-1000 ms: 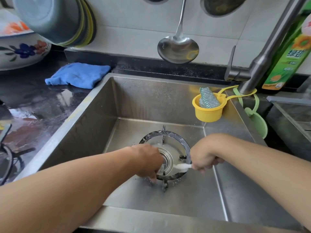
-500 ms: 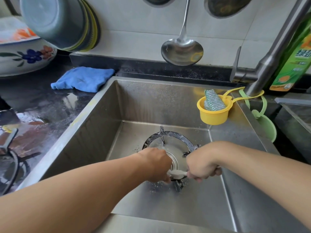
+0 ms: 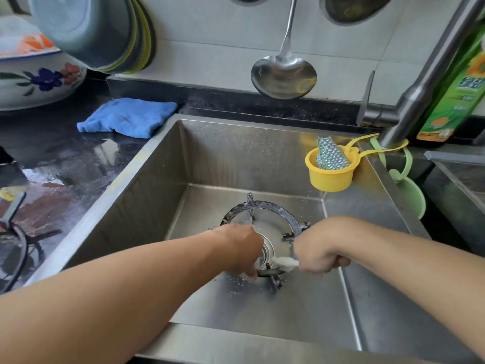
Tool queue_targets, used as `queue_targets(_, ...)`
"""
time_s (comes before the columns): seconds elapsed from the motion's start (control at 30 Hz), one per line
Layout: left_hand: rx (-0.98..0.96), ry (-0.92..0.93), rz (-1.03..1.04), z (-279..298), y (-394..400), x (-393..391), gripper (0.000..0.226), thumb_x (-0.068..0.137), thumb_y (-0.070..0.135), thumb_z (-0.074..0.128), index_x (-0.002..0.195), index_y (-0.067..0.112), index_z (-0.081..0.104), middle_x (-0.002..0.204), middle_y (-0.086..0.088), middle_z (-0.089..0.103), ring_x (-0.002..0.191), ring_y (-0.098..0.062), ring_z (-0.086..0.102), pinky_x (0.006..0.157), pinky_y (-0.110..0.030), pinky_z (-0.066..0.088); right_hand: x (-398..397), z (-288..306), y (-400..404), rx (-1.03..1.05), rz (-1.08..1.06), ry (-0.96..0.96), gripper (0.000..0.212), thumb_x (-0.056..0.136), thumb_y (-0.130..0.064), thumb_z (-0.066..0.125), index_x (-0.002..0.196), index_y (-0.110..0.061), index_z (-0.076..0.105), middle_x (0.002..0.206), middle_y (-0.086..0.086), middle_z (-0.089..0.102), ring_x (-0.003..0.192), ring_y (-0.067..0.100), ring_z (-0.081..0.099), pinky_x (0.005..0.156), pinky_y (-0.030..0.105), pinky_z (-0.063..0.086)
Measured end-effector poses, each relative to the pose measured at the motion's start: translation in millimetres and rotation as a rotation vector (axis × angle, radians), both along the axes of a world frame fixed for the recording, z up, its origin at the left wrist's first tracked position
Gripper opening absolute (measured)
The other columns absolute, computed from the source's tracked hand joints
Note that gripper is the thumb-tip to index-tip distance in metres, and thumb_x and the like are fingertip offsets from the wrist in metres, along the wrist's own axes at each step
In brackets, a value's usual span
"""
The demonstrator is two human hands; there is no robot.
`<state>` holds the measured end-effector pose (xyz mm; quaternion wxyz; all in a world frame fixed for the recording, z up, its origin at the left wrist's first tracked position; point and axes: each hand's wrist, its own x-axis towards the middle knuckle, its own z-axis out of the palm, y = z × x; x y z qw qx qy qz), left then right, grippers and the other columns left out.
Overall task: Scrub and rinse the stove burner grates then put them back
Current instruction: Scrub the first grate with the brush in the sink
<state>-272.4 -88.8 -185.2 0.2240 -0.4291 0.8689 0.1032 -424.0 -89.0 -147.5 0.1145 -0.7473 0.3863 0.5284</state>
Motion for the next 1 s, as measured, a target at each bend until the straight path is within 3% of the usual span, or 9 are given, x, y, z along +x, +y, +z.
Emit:
queue_targets(0.07,0.005,0.006,0.015,0.3,0.1,0.4,0.041,0.092,0.05,0.069,0.111,0.014,0.073,0.095,-0.005,0.065,0.083,-0.022,0.051,0.071,-0.031,0.04,3.1,-14.8,-2.4,0.047,-0.134,-0.115,0.018,0.099,0.0,0.044,0.088,0.001,0.058,0.061,0.011,0.049,0.033,0.018,0.042,0.03,0.017,0.032)
queue_targets(0.17,0.009,0.016,0.022,2.2,-0.4,1.4,0.041,0.092,0.049,0.07,0.113,0.014,0.073,0.099,-0.006,0.067,0.083,-0.024,0.052,0.071,-0.03,0.039,5.2,-27.0,-4.3,0.038,-0.245,-0.224,0.024,0.101,-0.003,0.038,0.09,-0.008,0.059,0.063,0.008,0.044,0.038,0.017,0.037,0.032,0.015,0.031)
queue_targets(0.3,0.053,-0.032,0.002,2.2,-11.3,13.2,0.027,0.093,0.026,0.069,0.118,0.015,0.075,0.11,-0.005,0.072,0.099,-0.025,0.066,0.076,-0.03,0.051,0.6,-7.4,-6.1,-0.004,-0.23,-0.069,0.018,0.098,-0.003,0.046,0.09,-0.005,0.062,0.061,0.011,0.049,0.027,0.014,0.04,0.032,0.016,0.032)
queue_targets(0.4,0.037,-0.048,-0.01,0.3,-20.4,26.4,0.034,0.089,0.016,0.069,0.121,0.025,0.074,0.114,-0.001,0.073,0.103,-0.024,0.067,0.077,-0.029,0.051,-9.0,5.0,-10.2,-0.042,-0.085,0.008,0.021,0.098,-0.002,0.048,0.097,-0.002,0.069,0.06,0.005,0.053,0.042,0.017,0.049,0.053,0.024,0.044)
queue_targets(0.53,0.011,-0.021,0.005,1.6,-27.5,30.3,0.033,0.087,0.017,0.073,0.117,0.032,0.076,0.107,0.001,0.074,0.084,-0.02,0.06,0.07,-0.024,0.042,3.6,-7.1,-1.4,-0.046,0.001,-0.016,0.024,0.096,0.003,0.047,0.107,0.009,0.067,0.066,0.017,0.057,0.021,0.013,0.04,0.024,0.015,0.026)
queue_targets(0.63,0.026,0.008,0.047,-3.0,-30.5,32.9,0.032,0.084,0.021,0.079,0.114,0.032,0.077,0.099,0.003,0.071,0.078,-0.018,0.056,0.068,-0.024,0.041,16.2,-23.1,0.7,-0.068,0.059,-0.106,0.037,0.092,0.007,0.041,0.121,0.005,0.063,0.07,0.019,0.06,0.033,0.021,0.049,0.027,0.018,0.032)
queue_targets(0.73,0.042,0.056,0.1,-8.8,-33.5,36.8,0.039,0.081,0.026,0.082,0.119,0.032,0.074,0.109,0.004,0.073,0.094,-0.021,0.066,0.074,-0.026,0.047,24.4,-31.3,3.9,-0.114,0.01,-0.184,0.046,0.088,0.011,0.044,0.13,-0.002,0.059,0.078,0.018,0.059,0.046,0.025,0.05,0.026,0.02,0.031)
queue_targets(0.87,0.034,0.094,0.111,-13.6,-39.2,37.9,0.053,0.081,0.025,0.082,0.131,0.029,0.066,0.125,0.0,0.065,0.113,-0.023,0.061,0.079,-0.026,0.042,15.8,-34.1,-3.4,-0.088,-0.254,-0.238,0.016,0.098,-0.003,0.047,0.106,-0.002,0.061,0.074,0.016,0.056,0.043,0.023,0.047,0.034,0.02,0.035)
queue_targets(1.0,-0.004,0.126,0.224,-11.6,-50.9,56.7,0.053,0.076,0.021,0.085,0.126,0.03,0.069,0.113,0.002,0.053,0.111,-0.024,0.059,0.091,-0.032,0.052,-6.4,-30.7,-14.0,0.029,-0.341,-0.205,0.032,0.106,-0.025,0.037,0.079,-0.013,0.05,0.066,0.005,0.045,0.032,0.012,0.037,0.038,0.019,0.034)
